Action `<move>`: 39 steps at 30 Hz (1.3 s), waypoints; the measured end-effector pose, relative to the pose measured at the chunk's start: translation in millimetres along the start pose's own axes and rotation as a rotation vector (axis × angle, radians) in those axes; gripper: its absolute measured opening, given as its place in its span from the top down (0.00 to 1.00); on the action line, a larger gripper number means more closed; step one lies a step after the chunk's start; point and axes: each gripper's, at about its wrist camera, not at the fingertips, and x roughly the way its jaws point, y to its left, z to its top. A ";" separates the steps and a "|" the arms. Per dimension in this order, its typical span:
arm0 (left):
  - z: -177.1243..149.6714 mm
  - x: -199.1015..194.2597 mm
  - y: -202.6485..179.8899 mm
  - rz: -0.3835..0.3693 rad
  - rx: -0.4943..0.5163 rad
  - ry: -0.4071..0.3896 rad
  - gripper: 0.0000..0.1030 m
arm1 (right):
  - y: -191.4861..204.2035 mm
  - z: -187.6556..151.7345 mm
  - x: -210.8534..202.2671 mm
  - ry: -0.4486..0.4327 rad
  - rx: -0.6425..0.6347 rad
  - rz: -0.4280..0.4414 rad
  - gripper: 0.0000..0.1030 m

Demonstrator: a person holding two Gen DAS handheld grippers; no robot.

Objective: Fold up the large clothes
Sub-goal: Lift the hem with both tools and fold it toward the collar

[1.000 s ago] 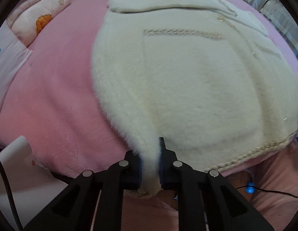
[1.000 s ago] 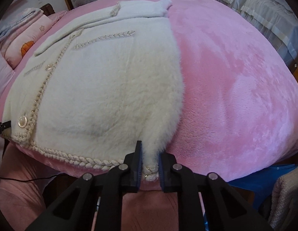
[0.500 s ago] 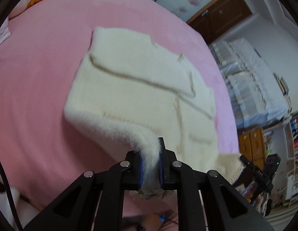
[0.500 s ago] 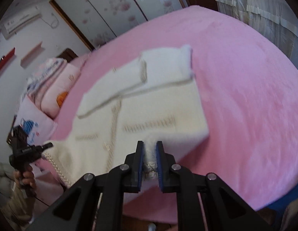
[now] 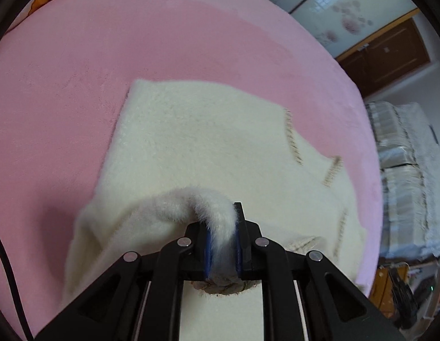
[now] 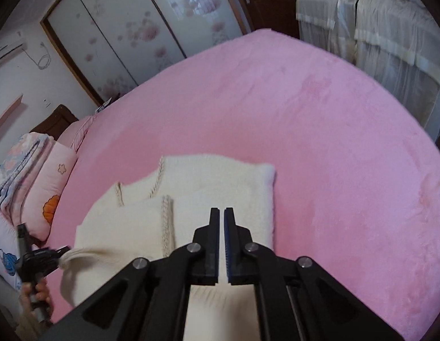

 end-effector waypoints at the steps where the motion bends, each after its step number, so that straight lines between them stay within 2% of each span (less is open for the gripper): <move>1: 1.0 5.5 2.7 -0.021 -0.015 -0.006 0.90 | -2.7 -6.0 2.1 0.002 -0.025 -0.032 0.69; 2: 0.5 10.9 3.1 -0.038 -0.025 -0.015 0.90 | -7.0 -13.3 4.0 0.001 -0.058 -0.082 0.47; 4: -2.6 13.4 -0.5 -0.047 -0.011 -0.037 0.90 | -14.8 -28.5 10.0 0.007 -0.118 -0.169 0.35; 7: -1.0 14.3 -5.3 -0.043 0.020 -0.050 0.90 | -34.5 -49.7 26.3 0.097 -0.126 -0.217 0.35; 12: 5.2 6.6 -7.9 -0.054 0.038 -0.046 0.90 | -64.3 -79.1 33.3 0.201 -0.022 -0.109 0.35; 13: 6.3 2.1 -8.9 -0.053 0.045 -0.048 0.90 | -66.2 -82.2 33.2 0.213 -0.011 -0.083 0.39; 14: 6.6 -2.5 -9.7 -0.052 0.051 -0.050 0.90 | -65.6 -85.6 31.3 0.215 -0.016 -0.060 0.73; 15: 6.7 -7.3 -10.0 -0.054 0.053 -0.053 0.90 | -62.2 -87.3 28.5 0.219 -0.039 -0.055 0.93; 18: 8.0 -24.5 -11.7 -0.072 0.056 -0.056 0.90 | -39.9 -82.3 2.5 0.126 -0.129 -0.090 0.92; 21: 12.2 -41.0 -19.5 -0.081 0.075 -0.071 0.90 | -17.7 -60.4 -26.7 0.018 -0.162 -0.066 0.93; 24: 25.4 -51.4 -21.7 -0.081 0.057 -0.092 0.90 | 6.2 -35.5 -29.9 -0.060 -0.198 -0.082 0.93; 29: 63.2 -43.9 -11.0 -0.086 -0.055 -0.118 0.90 | 25.0 11.2 3.2 -0.150 -0.183 -0.105 0.93; 34: 105.0 11.7 9.8 -0.054 -0.226 -0.023 0.87 | 34.5 42.7 59.9 -0.193 -0.183 -0.137 0.93; 37: 118.2 45.8 14.6 -0.015 -0.244 0.014 0.86 | 45.5 50.8 96.8 -0.189 -0.240 -0.194 0.93; 39: 124.5 63.3 18.6 0.001 -0.250 0.052 0.80 | 49.7 52.2 117.7 -0.168 -0.255 -0.245 0.92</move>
